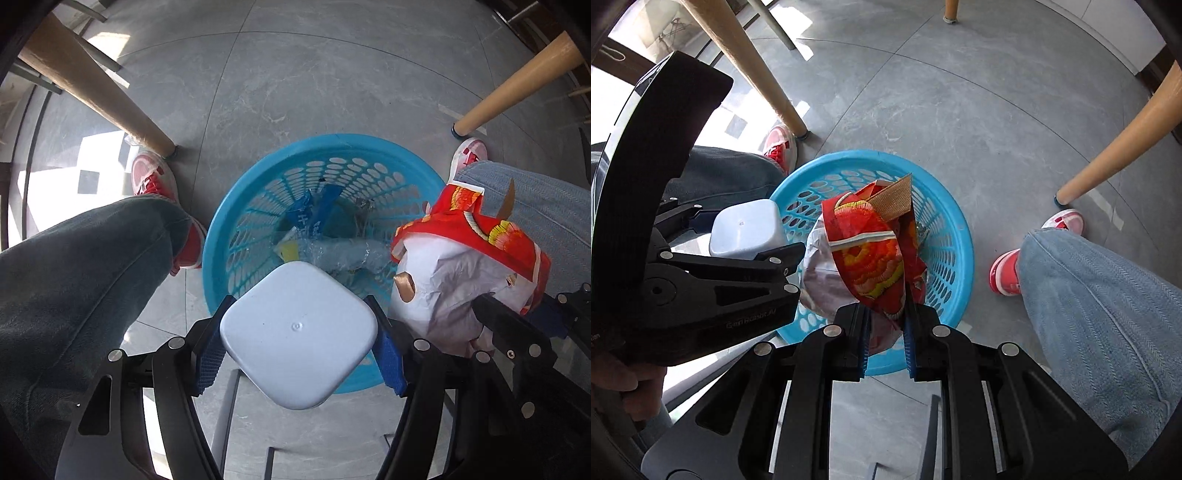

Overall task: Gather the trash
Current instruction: 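Lower the container and snack bag over the blue basket and open both tools, then grasp the white plastic bag with the left tool while the right tool grasps the white cup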

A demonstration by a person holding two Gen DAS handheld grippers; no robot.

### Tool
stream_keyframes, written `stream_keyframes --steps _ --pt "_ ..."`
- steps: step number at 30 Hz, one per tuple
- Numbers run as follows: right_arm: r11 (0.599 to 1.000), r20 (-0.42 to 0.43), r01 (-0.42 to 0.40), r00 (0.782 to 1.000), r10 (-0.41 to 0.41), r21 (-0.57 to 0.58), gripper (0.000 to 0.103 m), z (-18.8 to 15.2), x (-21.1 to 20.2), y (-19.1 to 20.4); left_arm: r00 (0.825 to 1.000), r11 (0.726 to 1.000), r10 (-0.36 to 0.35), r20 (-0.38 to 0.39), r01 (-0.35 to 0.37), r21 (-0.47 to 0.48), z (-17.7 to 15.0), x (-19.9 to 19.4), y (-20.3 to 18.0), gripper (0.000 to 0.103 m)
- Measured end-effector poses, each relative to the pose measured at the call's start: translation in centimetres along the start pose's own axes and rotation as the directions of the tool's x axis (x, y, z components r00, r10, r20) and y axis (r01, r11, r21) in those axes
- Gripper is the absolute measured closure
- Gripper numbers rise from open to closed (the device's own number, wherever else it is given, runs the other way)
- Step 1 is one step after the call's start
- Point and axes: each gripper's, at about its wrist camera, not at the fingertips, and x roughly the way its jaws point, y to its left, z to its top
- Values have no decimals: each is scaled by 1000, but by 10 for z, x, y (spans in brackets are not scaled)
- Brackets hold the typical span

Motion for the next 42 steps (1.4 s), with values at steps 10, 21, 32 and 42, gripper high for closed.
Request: stream_keyframes --steps 10,21,32,42 --pt "999 -86 -6 996 10 40 86 0 30 -3 996 998 64 -70 -64 -5 4 24 -4 35" --pt "993 -44 -13 999 18 114 65 -13 17 -19 997 994 55 -47 -59 -95 -3 5 18 28" --pt "991 98 -50 995 38 122 52 -33 -45 -14 993 987 -2 118 21 -157 -45 -83 38 26" --pt "985 205 -171 964 168 -5 37 -105 -121 30 916 981 -77 393 140 -132 -140 -196 68 19"
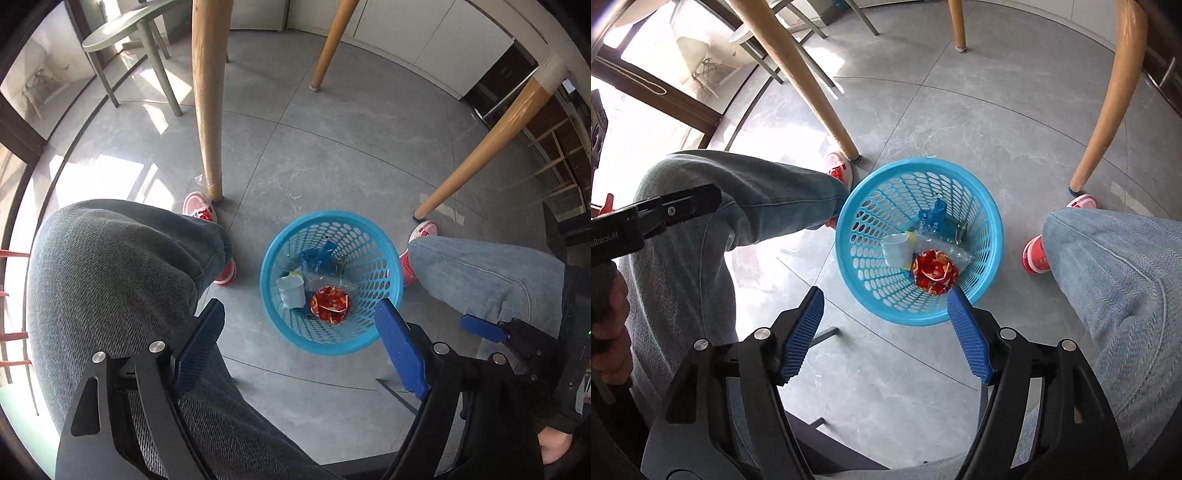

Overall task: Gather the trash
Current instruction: 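Grasp the white plastic bag with the left tool while the right tool grasps the white cup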

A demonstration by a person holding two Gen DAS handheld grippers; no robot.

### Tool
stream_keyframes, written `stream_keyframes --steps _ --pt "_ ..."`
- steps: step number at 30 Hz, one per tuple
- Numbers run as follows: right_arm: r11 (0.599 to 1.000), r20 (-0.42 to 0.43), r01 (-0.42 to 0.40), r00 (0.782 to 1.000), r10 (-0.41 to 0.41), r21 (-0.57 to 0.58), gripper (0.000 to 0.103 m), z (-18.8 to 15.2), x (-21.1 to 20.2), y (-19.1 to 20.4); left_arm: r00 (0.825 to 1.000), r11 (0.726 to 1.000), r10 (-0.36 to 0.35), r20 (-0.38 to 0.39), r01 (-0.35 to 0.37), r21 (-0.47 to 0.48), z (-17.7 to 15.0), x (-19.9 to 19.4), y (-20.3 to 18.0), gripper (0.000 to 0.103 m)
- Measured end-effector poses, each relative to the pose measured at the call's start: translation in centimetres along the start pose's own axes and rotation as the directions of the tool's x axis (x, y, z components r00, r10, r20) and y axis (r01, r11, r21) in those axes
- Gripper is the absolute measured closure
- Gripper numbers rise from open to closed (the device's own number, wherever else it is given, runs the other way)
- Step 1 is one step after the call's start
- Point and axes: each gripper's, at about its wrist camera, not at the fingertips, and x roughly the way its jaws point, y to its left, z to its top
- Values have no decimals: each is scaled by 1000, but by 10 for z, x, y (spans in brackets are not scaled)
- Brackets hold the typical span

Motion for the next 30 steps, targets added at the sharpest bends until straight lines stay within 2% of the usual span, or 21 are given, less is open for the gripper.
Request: stream_keyframes --steps 5,7,9,11,14,16,18,22,24,30 --pt "992 113 -95 988 104 -81 35 -17 -61 27 992 999 -48 117 45 29 -14 -59 -4 19" --pt "983 175 -126 973 148 -134 30 -19 -94 38 982 997 -62 180 52 60 -12 -87 -11 18" --pt "972 219 -141 959 181 -187 28 -16 -123 47 966 996 -44 253 24 82 -3 -115 -18 16" --pt "968 261 -124 949 180 -218 28 -10 -148 54 945 995 -39 324 9 95 10 -141 -22 12" --pt "967 327 -99 929 175 -237 27 5 -186 56 920 992 -57 388 8 127 35 -169 -28 12" --pt "968 373 -72 914 161 -241 26 16 -211 55 907 989 -59 417 -5 150 52 -184 -35 11" --pt "970 416 -42 898 142 -239 20 30 -231 52 899 986 -58 434 -18 169 71 -190 -43 11" --pt "984 473 14 878 72 -176 20 72 -256 32 894 979 -48 446 -47 200 112 -197 -60 11" --pt "990 493 56 870 15 -129 15 98 -265 18 895 975 -43 445 -59 212 136 -198 -68 8" --pt "987 517 155 848 -116 -32 14 183 -270 -26 914 972 -5 405 -90 216 213 -177 -84 8"
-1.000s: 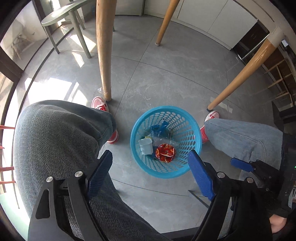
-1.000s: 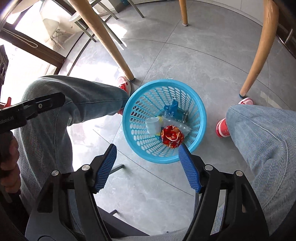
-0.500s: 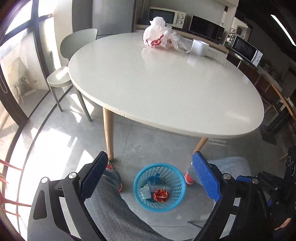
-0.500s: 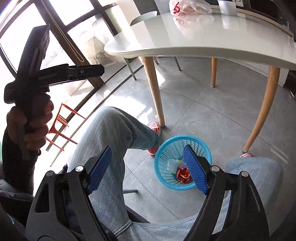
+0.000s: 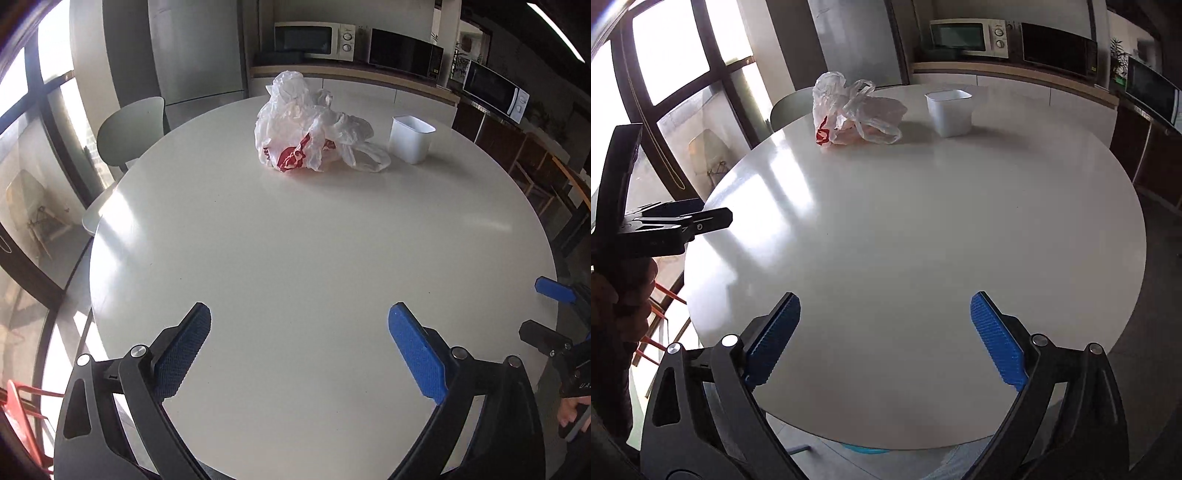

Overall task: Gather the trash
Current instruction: 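Grasp the white plastic bag with the left tool while the right tool grasps the white cup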

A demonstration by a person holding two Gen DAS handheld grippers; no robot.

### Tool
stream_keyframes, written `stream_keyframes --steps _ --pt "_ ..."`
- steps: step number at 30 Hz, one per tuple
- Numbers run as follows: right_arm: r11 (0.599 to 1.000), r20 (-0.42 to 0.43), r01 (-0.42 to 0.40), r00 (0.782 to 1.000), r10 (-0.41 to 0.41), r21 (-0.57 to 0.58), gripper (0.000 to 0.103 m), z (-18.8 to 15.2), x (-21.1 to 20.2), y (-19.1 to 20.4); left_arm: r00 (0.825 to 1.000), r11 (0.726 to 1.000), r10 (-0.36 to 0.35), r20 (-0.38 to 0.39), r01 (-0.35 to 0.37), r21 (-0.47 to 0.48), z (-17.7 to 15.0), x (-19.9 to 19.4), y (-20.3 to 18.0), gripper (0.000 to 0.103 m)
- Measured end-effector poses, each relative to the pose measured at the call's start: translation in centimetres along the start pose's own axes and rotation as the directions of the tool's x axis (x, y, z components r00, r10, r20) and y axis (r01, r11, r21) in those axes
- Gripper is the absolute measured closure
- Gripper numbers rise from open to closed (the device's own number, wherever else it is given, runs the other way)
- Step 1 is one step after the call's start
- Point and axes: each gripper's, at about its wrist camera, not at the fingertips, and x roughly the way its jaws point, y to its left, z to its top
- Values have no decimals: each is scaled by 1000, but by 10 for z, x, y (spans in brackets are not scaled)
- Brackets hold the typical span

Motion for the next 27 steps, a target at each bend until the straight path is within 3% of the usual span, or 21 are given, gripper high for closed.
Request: stream_keyframes --steps 10,14,18,21,22,25,26,27 --pt "997 36 80 996 -80 -1 11 125 92 -53 1000 999 12 26 -13 46 102 79 -10 8" --pt "995 38 96 995 -95 -28 11 168 123 -60 1000 998 19 19 -21 60 124 102 -14 8" --pt "995 -9 87 996 -88 -50 11 189 154 -62 1000 1000 -3 -24 3 25 132 120 -10 11" --pt "994 -32 94 995 -96 -52 13 196 174 -65 999 1000 -9 -51 10 13 130 129 -7 26" --pt "995 -24 88 996 -89 -37 15 197 176 -68 999 1000 -10 -52 10 13 129 129 -8 36" --pt "998 -16 69 997 -69 10 33 198 181 -78 999 1000 -13 -46 14 13 130 128 -6 58" --pt "998 -16 64 998 -63 22 44 196 182 -79 999 1000 -12 -42 13 9 130 126 -4 67" --pt "998 -12 63 998 -63 27 46 193 181 -80 999 1000 -14 -40 14 7 130 126 -3 70"
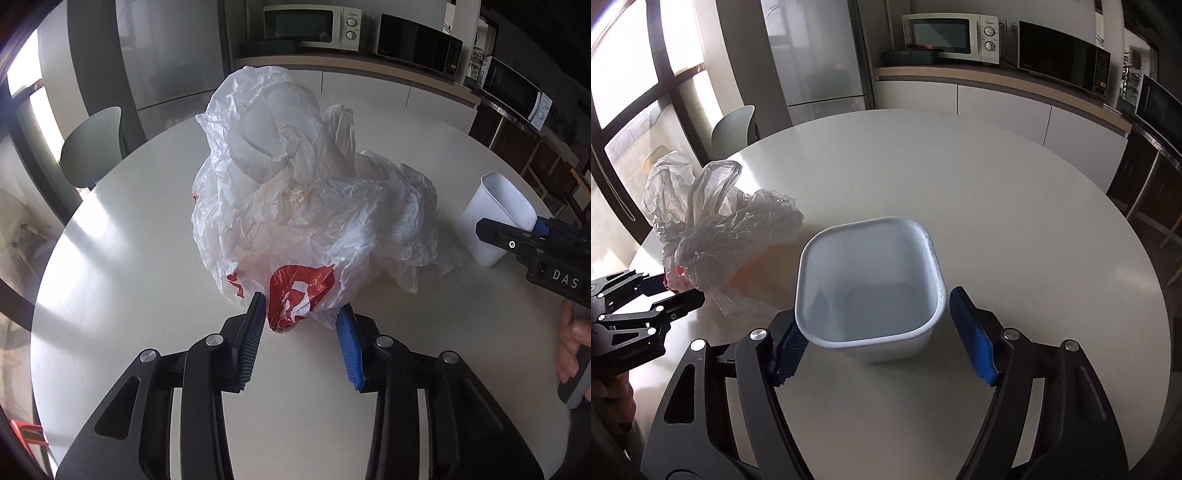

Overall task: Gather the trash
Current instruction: 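Grasp the white plastic bag with the left tool while the right tool grasps the white cup, then lower the plastic bag and cup into the blue basket and open both tools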

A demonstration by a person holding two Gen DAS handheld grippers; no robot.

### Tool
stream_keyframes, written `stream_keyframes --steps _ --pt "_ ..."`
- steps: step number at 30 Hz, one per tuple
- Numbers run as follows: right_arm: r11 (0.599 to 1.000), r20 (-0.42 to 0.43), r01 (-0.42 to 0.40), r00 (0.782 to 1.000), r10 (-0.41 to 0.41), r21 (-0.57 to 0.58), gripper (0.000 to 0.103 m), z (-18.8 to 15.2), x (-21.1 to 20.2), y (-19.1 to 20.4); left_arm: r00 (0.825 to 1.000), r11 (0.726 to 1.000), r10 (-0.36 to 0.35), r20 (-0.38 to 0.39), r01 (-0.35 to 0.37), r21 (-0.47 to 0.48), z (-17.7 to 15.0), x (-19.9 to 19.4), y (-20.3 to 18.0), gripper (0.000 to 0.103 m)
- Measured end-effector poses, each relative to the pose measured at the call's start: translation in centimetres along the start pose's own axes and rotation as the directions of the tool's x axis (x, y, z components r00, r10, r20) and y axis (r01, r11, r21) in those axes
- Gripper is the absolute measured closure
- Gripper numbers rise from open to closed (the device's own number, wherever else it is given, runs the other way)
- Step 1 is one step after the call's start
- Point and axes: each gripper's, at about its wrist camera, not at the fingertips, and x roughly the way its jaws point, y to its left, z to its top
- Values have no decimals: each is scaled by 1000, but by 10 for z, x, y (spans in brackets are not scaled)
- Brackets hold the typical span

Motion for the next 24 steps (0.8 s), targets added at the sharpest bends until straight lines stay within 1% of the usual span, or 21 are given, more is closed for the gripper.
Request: stream_keyframes --steps 1,2,4,5,8,13,15,19,24 --pt "1000 5 -7 1000 7 1 46 -1 -1 -1 1000 1000 1 -1 -1 -1 5 3 -1 77" --pt "1000 8 -13 1000 13 -1 46 -2 -2 -1 1000 1000 3 -1 -3 -4 5 4 0 82" --pt "1000 18 -22 1000 22 1 46 -5 -6 0 1000 1000 3 2 -3 -8 5 4 1 86" --pt "1000 23 -25 999 25 -1 47 -8 -8 0 1000 1000 4 5 -4 -9 5 3 1 90" --pt "1000 37 -30 999 30 -4 47 -12 -19 3 1000 1000 -2 14 3 -16 4 -3 3 96" --pt "999 39 -51 998 51 -13 47 -27 -41 11 1000 1000 -12 24 12 -24 -5 -17 3 98" --pt "998 41 -56 998 57 -16 47 -35 -53 15 1000 1000 -13 25 13 -20 -14 -26 2 99" --pt "997 44 -69 997 70 -20 47 -57 -80 23 999 1000 -16 37 16 -13 -36 -52 1 99" --pt "996 38 -82 996 83 -39 47 -96 -116 40 998 999 -23 50 25 -26 -70 -91 -3 99"
